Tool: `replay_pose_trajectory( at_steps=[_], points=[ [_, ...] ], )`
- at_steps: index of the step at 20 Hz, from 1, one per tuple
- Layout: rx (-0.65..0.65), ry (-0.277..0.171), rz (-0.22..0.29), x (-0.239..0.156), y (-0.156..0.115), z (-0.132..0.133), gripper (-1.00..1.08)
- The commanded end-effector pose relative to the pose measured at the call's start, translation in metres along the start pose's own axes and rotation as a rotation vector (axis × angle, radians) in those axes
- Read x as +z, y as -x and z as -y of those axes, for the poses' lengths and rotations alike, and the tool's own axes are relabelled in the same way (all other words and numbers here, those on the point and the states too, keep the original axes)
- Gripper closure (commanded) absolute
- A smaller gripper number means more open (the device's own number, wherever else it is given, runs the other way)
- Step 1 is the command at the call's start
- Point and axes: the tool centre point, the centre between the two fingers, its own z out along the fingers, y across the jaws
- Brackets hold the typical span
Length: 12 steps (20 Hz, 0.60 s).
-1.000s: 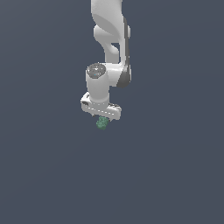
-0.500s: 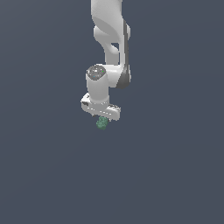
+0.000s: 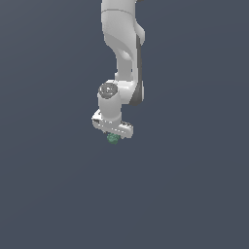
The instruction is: Pick up the object and move it to a goal position.
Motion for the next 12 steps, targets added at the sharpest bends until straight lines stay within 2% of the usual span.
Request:
replay_pose_trajectory(
  at_steps=[1, 3, 4, 12],
  points=[
    [0.0, 0.0, -0.001, 0.0054, -0.0006, 0.0003, -0.92],
    [0.0, 0.0, -0.001, 0.0064, -0.0007, 0.0004, -0.92],
    [0.0, 0.0, -0.001, 0.0064, -0.0007, 0.0004, 1.08],
    [0.0, 0.0, -0.001, 0.0064, -0.0007, 0.0004, 1.08]
  ],
)
